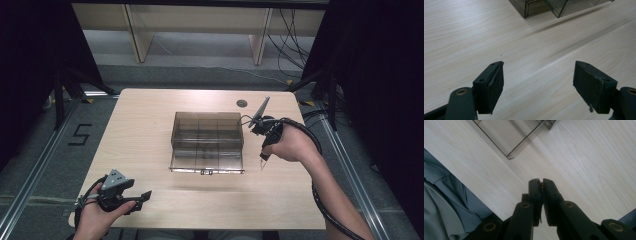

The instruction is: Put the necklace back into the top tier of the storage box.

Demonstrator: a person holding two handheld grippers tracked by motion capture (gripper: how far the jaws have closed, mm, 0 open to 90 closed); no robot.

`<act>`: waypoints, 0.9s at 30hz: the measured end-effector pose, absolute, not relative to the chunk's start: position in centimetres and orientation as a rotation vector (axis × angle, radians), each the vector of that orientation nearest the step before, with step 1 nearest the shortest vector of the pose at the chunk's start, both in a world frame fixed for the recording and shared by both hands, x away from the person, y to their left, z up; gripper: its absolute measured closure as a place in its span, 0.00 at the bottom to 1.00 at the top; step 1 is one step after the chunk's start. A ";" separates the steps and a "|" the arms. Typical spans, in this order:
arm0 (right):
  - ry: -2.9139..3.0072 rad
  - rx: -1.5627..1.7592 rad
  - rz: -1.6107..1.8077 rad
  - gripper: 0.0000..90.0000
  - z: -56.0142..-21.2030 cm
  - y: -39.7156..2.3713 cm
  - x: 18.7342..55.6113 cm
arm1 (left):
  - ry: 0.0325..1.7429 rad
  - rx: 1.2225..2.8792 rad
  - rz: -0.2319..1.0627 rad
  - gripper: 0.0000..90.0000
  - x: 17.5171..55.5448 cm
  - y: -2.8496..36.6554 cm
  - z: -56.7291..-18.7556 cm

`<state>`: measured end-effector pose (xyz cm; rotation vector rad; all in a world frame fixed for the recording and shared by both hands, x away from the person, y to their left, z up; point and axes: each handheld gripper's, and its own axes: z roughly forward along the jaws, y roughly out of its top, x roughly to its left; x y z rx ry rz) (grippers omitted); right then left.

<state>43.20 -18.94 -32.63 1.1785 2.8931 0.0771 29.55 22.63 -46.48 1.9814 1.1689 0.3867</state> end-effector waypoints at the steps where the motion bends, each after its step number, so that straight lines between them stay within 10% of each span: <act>1: 2.879 1.221 0.049 0.95 -32.5 -18.8 43.1 | 1.169 1.982 0.386 0.27 29.6 22.6 -46.5; 27: 2.881 1.162 0.063 0.95 -31.5 -17.5 43.9 | 1.160 1.987 0.400 0.27 29.5 22.6 -46.5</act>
